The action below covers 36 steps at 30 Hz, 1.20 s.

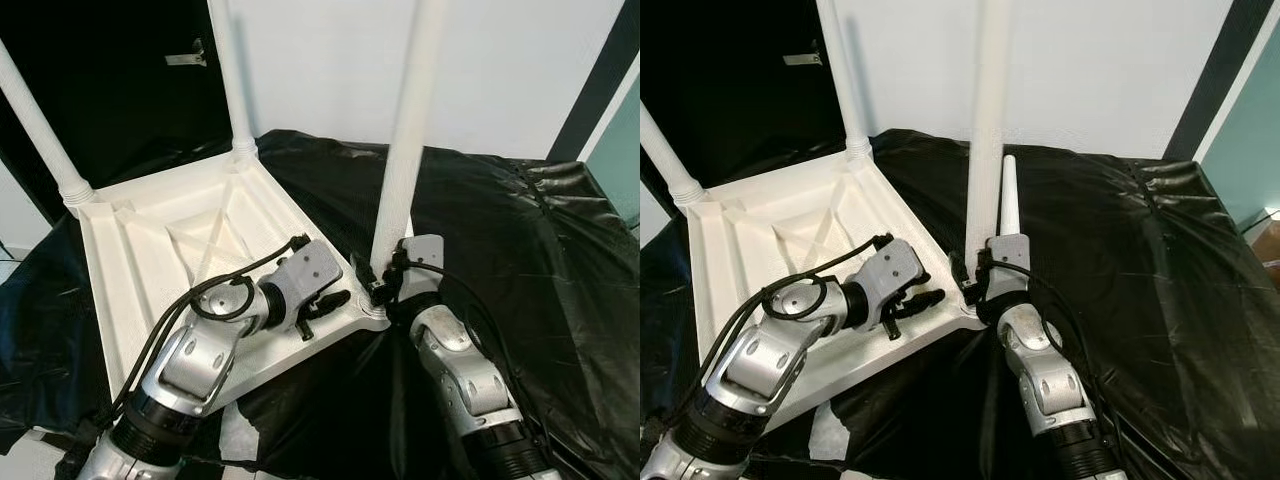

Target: Building children table

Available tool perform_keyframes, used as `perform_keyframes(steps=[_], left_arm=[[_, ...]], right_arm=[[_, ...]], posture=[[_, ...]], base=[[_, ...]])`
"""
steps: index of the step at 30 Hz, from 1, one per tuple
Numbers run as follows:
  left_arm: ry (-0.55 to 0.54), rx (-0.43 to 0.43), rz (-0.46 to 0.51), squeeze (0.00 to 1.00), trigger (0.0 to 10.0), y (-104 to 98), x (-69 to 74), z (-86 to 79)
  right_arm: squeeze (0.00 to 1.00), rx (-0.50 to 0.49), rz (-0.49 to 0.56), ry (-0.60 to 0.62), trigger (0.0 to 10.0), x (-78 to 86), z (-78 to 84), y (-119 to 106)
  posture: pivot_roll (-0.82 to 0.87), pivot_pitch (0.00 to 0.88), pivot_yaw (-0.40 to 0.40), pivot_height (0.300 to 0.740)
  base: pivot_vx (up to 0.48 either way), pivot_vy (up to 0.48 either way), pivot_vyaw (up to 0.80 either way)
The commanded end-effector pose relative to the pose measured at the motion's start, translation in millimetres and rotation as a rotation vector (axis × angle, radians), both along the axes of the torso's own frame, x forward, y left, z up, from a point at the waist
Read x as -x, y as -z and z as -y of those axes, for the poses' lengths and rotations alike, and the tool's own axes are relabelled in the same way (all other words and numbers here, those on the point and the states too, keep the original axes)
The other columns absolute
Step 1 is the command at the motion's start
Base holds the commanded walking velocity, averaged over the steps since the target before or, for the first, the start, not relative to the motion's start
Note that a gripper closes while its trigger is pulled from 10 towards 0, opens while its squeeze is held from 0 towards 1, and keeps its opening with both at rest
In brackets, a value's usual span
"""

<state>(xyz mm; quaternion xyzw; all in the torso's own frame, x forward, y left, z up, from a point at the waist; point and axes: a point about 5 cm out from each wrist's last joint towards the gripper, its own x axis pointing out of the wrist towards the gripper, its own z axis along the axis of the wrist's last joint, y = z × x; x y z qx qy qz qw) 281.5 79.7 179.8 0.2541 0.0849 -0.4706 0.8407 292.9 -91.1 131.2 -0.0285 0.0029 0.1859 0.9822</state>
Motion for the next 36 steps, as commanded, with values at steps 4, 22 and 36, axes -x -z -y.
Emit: perform_keyframes(steps=[4, 22, 36], left_arm=[[-0.171, 0.051, 0.092, 0.0, 10.0, -6, -15.5, -7.6], [-0.068, 0.445, 0.069, 0.42, 10.0, -48, -20.7, -23.6], [0.321, 0.699, 0.031, 0.0, 10.0, -81, 11.5, -21.9]], right_arm=[[0.0, 0.063, -0.165, -0.015, 10.0, 9.3, 4.0, 39], [0.0, 0.039, 0.053, -0.12, 10.0, -5.6, 8.8, -33], [0.0, 0.12, 0.094, -0.323, 10.0, -14.2, 22.2, -58]], posture=[[0.0, 0.0, -0.008, 0.74], [-0.01, 0.0, -0.021, 0.74], [-0.02, 0.0, -0.013, 0.74]], base=[[0.0, 0.0, 0.0], [0.0, 0.0, 0.0], [0.0, 0.0, 0.0]])
